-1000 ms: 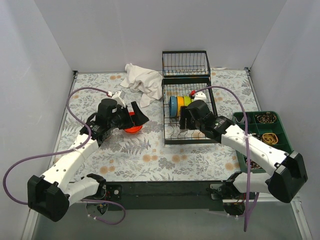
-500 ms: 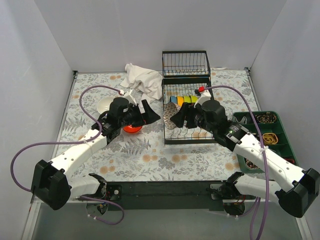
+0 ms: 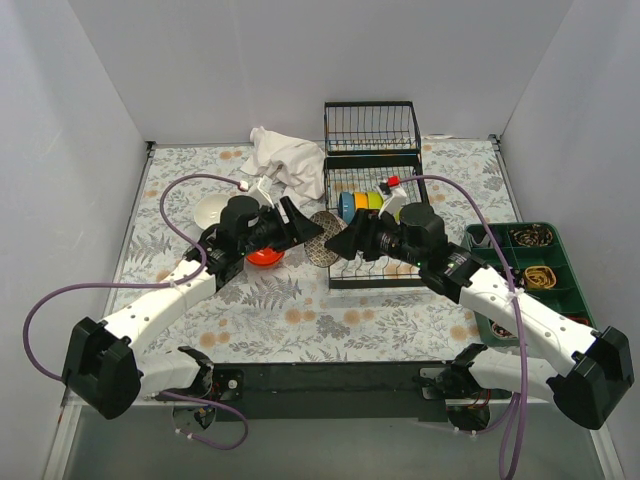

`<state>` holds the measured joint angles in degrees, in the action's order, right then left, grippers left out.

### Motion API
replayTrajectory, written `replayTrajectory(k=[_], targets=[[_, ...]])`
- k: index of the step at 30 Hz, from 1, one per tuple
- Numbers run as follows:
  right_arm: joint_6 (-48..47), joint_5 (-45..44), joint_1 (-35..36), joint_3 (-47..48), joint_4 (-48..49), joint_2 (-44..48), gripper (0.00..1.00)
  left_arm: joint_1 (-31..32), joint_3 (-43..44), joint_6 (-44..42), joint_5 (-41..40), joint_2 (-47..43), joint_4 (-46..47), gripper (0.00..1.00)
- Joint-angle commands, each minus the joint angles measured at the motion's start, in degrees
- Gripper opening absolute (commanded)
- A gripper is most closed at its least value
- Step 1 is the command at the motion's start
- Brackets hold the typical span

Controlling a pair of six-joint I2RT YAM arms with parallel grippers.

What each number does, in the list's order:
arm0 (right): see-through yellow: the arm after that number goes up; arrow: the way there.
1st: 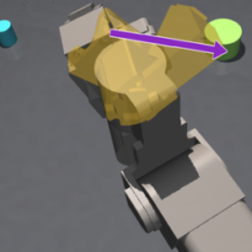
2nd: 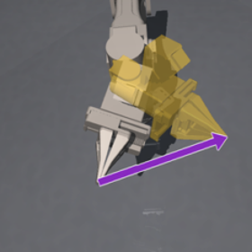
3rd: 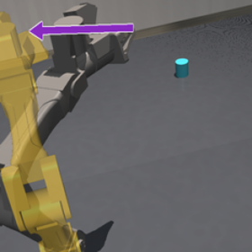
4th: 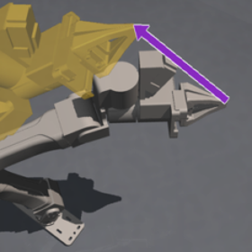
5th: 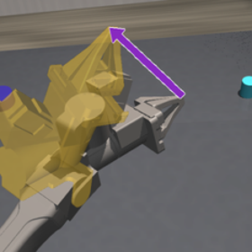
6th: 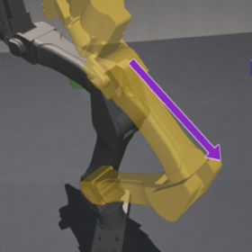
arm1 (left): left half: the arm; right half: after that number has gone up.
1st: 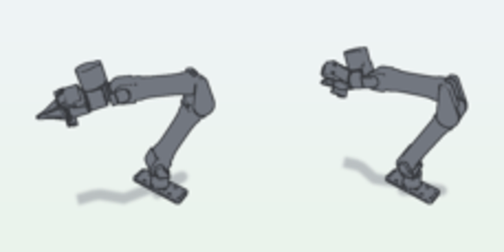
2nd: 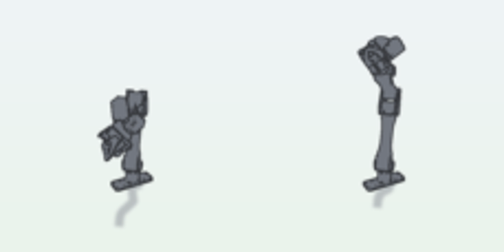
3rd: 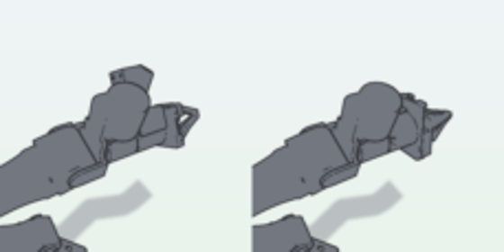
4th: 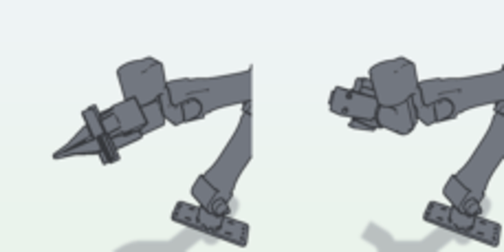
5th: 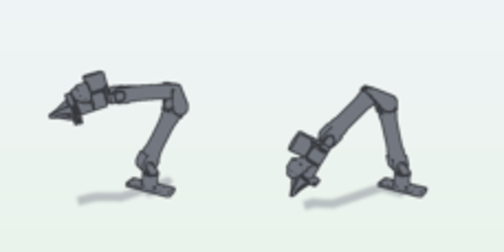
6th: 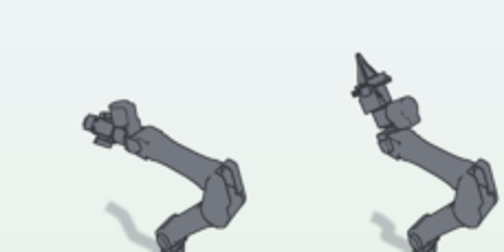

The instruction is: Unload the bowls from the dish rack

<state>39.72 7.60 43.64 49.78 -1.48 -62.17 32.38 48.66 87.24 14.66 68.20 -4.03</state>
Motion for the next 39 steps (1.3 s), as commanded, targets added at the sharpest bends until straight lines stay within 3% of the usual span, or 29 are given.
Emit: replayTrajectory(k=[1, 4, 10, 14, 15, 18, 19, 21, 24, 31, 39], targets=[[2.02, 2.25, 0.13, 0.32, 9.03, 0.91, 0.01, 0.75, -1.90, 2.23, 0.55, -0.53, 1.40, 0.53], [2.37, 1.81, 0.13, -0.21, 9.12, 1.17, 0.01, 0.93, -2.34, 2.41, 0.64, -0.79, 1.48, 0.44], [2.38, 1.55, 0.13, -0.91, 9.12, 1.26, 0.02, 1.11, -3.84, 2.41, -0.33, -2.81, 0.96, 0.18], [2.02, 0.93, 0.13, -2.31, 9.12, 1.61, 0.22, 1.11, -4.37, 1.71, -4.36, -5.35, -1.14, 0.00], [2.02, 0.93, 0.05, -2.49, 9.12, 1.70, 0.34, 1.11, -4.45, 1.18, -4.98, -5.97, -1.67, 0.00], [1.76, 0.84, 0.13, -3.37, 9.03, 2.05, 0.55, 1.11, -4.63, 0.04, -7.87, -8.08, -3.96, 0.00], [1.50, 0.49, 0.13, -3.46, 8.77, 2.23, 0.69, 1.11, -4.72, -0.14, -8.76, -8.61, -4.66, 0.00], [0.45, 0.05, 0.13, -3.46, 8.07, 2.41, 0.84, 1.02, -4.54, -0.32, -11.91, -10.36, -6.86, 0.00], [-1.31, -1.88, 0.05, -2.59, 5.09, 3.02, 0.95, 1.02, -3.67, -0.84, -16.47, -12.21, -11.42, 0.00], [-10.53, -9.25, 0.04, 0.14, -4.14, 4.43, 0.99, -1.70, 1.25, -2.51, -29.67, -12.05, -27.14, 0.00], [-14.85, -10.76, 0.04, -0.21, -7.14, 5.48, 0.99, -17.86, 2.75, -7.08, -28.72, -13.27, -32.61, 0.00]])
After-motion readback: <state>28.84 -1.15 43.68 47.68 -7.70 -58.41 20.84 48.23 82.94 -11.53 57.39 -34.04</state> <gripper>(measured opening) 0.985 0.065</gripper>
